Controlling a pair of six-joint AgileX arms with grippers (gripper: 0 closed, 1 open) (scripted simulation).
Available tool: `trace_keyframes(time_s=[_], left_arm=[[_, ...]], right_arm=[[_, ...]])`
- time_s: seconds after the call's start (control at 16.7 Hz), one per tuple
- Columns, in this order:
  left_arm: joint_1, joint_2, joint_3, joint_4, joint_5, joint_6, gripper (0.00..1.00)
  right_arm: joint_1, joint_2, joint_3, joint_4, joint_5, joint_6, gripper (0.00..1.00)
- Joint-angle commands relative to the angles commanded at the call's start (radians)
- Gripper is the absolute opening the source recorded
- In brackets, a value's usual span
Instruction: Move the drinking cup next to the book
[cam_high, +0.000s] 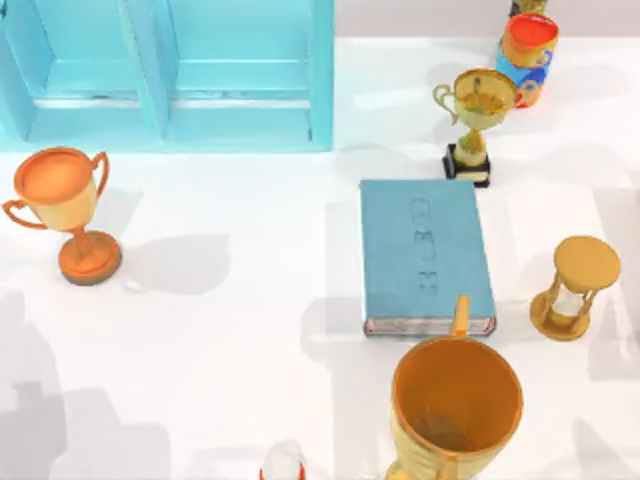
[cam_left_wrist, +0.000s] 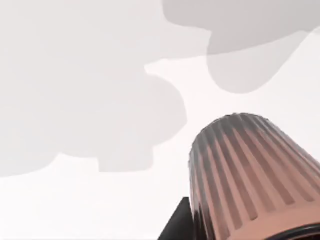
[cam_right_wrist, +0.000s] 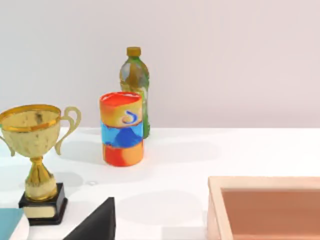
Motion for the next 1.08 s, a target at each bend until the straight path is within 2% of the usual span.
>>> trace_keyframes(time_s=[0.24,0.6,0.84,1.08], left_arm=[[-0.204,0.135,0.154,-0.12,0.081,-0.41,0.0],[-0.541,0.364,0.433,-0.286,0.166,-1.129,0.0],[-0.74,0.505,0.629,-0.352,0.173,-1.566,0.0],[-0.903,0.619,0.821,-0.373,0.134,-1.945,0.0]], right_arm=[[0.0,0.0,0.0,0.0,0.0,0.0,1.0],[0.0,0.0,0.0,0.0,0.0,0.0,1.0],[0.0,0.0,0.0,0.0,0.0,0.0,1.0],[0.0,0.0,0.0,0.0,0.0,0.0,1.0]])
